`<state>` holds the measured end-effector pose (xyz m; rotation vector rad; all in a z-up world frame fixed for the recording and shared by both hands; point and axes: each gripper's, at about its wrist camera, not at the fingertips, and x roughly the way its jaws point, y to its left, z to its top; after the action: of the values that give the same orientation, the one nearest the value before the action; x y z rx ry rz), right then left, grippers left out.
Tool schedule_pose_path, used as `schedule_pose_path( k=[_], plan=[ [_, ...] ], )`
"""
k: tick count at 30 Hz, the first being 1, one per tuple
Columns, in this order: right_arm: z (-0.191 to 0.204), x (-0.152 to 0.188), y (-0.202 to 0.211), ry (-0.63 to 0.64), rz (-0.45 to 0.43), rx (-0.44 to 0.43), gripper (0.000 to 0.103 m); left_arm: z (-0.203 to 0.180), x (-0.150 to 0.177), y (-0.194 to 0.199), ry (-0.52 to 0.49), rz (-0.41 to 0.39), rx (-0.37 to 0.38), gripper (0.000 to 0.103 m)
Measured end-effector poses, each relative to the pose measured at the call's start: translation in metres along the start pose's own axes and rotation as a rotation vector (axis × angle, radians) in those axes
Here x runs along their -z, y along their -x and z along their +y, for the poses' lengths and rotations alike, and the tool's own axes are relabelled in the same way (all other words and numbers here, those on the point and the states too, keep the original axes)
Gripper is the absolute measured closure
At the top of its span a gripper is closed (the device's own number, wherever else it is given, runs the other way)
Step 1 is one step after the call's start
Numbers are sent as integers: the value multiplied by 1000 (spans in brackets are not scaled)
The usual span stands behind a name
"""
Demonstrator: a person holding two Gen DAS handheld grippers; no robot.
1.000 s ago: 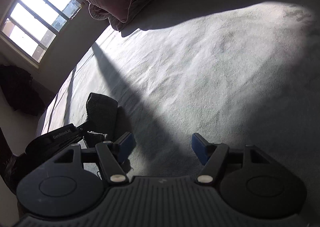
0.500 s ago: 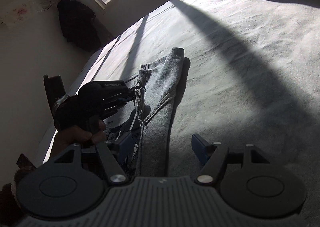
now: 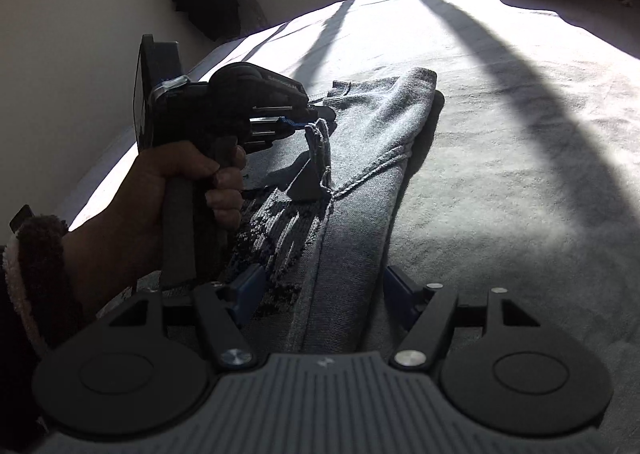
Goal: Fold clothes
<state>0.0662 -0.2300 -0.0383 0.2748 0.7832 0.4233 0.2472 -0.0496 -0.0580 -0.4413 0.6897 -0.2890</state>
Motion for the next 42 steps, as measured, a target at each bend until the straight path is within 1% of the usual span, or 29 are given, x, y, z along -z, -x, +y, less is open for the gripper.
schedule_pose_path(
  k=[3, 5, 7, 8, 9, 10, 14, 16, 17, 18, 19, 21, 22, 23, 24, 26, 27, 28, 29, 31, 32, 33, 34, 36, 39, 40, 42],
  plan=[
    [7, 1, 1, 71, 38, -31, 43, -4, -3, 9, -60, -47, -3, 101],
    [10, 4, 1, 101, 62, -46, 56, -4, -5, 13, -81, -56, -7, 101],
    [12, 6, 0, 119, 76, -26, 61, -2, -6, 16, -92, -59, -14, 101],
    [11, 7, -1, 123, 77, -22, 66, -1, -6, 18, -97, -61, -17, 101],
    [11, 8, -1, 125, 78, -18, 71, 0, -7, 19, -95, -64, -19, 101],
    [9, 8, 0, 117, 78, -16, 88, 2, -8, 21, -90, -69, -21, 101],
    [5, 5, -2, 65, 66, -52, 88, 5, -12, 27, -86, -82, -19, 101],
    [10, 5, 0, 91, 44, -39, 88, 6, -15, 30, -92, -87, -23, 101],
    [13, 5, 2, 106, 31, -31, 83, 7, -17, 30, -95, -88, -27, 101],
    [16, 6, 4, 128, 10, -19, 83, 8, -18, 31, -97, -89, -30, 101],
    [20, 6, 8, 153, -8, -21, 82, 9, -19, 32, -100, -90, -34, 101],
    [29, 7, 16, 205, -47, -47, 74, 11, -20, 31, -105, -87, -45, 101],
    [33, 8, 20, 229, -67, -67, 64, 12, -20, 31, -108, -85, -51, 101],
    [36, 9, 22, 248, -78, -78, 60, 14, -19, 30, -105, -80, -55, 101],
    [39, 10, 22, 270, -76, -93, 57, 16, -19, 29, -101, -74, -60, 101],
    [45, 14, 21, 314, -71, -122, 57, 20, -17, 29, -90, -67, -65, 101],
    [47, 15, 17, 329, -54, -129, 57, 22, -16, 29, -84, -65, -66, 101],
    [48, 17, 14, 341, -31, -125, 59, 22, -16, 29, -83, -64, -67, 101],
    [49, 19, 9, 348, -4, -109, 65, 23, -15, 28, -83, -63, -69, 101],
    [51, 22, -1, 362, 51, -77, 68, 24, -15, 28, -84, -61, -71, 101],
    [51, 23, -5, 368, 70, -64, 79, 24, -14, 28, -84, -60, -73, 101],
    [51, 25, -11, 379, 91, -46, 87, 25, -14, 27, -84, -59, -74, 101],
    [50, 25, -13, 382, 90, -32, 98, 25, -14, 28, -85, -63, -75, 101],
    [47, 24, -13, 345, 75, -48, 99, 24, -14, 31, -87, -87, -70, 101],
    [44, 21, -2, 250, 23, -142, 99, 25, -15, 38, -90, -137, -65, 101],
    [42, 20, -1, 231, 17, -159, 99, 26, -16, 39, -89, -147, -74, 101],
    [39, 20, -1, 195, 6, -189, 99, 31, -17, 38, -82, -142, -98, 101]
  ],
)
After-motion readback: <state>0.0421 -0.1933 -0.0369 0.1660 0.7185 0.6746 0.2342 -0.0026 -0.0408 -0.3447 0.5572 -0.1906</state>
